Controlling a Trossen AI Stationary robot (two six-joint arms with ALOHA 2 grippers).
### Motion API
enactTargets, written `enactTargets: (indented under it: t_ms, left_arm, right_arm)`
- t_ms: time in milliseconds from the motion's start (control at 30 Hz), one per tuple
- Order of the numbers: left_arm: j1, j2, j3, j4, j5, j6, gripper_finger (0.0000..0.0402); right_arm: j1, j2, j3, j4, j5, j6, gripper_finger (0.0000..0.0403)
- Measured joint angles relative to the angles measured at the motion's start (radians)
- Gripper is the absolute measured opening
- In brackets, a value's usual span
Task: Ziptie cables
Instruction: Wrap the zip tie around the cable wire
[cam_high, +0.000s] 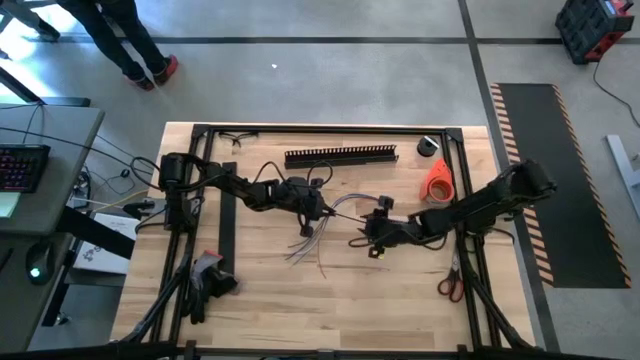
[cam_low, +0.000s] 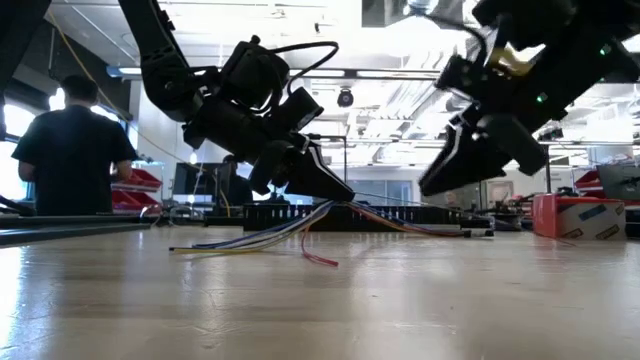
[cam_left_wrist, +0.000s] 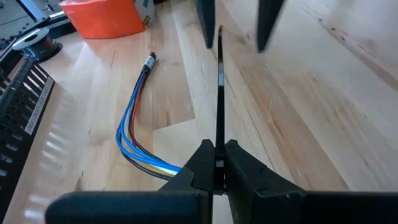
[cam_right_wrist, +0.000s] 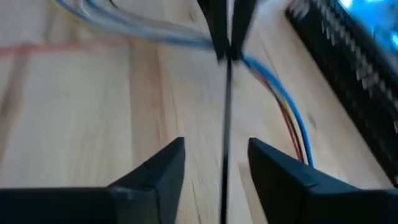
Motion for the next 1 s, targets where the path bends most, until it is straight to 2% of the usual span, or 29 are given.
enactTargets:
  t_ms: [167, 400, 1000]
  left_arm:
    - [-0.003, 0.0, 0.0, 0.005, 0.001, 0.0, 0.0003]
    - [-0.005, 0.0, 0.0, 0.006, 0.002, 0.0, 0.0003]
    - [-0.01, 0.0, 0.0, 0.002, 0.004, 0.0, 0.0003]
  right_arm:
    - [-0.043, 0.096, -0.044, 0.302, 0.014, -0.095, 0.0183]
    - [-0.104, 0.259, 0.001, 0.534, -0.074, -0.229, 0.0149]
    - [-0.116, 0.29, 0.019, 0.54, -0.071, -0.245, 0.0007]
